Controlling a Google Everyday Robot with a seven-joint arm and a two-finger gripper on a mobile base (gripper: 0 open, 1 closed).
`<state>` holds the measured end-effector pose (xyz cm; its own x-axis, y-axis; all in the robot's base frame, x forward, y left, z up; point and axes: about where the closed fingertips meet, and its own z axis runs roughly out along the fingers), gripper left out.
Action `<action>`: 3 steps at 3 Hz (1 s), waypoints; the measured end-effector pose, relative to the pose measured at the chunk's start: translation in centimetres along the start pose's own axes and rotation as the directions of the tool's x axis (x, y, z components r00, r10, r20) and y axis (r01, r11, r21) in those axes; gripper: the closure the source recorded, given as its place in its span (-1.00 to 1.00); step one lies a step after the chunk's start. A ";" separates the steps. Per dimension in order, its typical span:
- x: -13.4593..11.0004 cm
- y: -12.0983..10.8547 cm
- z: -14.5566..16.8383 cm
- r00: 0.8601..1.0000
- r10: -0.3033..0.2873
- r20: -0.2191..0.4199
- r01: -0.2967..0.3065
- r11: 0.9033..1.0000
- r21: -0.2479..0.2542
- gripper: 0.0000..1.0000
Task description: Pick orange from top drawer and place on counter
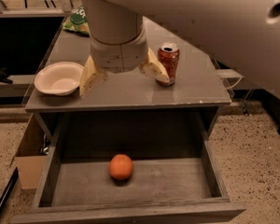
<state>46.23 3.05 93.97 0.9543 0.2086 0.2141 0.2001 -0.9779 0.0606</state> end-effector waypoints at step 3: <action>-6.2 1.9 9.6 0.979 -0.010 0.205 -0.013 0.994 0.109 -1.00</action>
Offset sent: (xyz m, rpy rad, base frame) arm -0.0026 -0.0513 -0.1375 -0.0334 0.3428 0.0194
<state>42.84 -0.25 83.39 0.9775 0.2107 0.0094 0.2109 -0.9763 -0.0492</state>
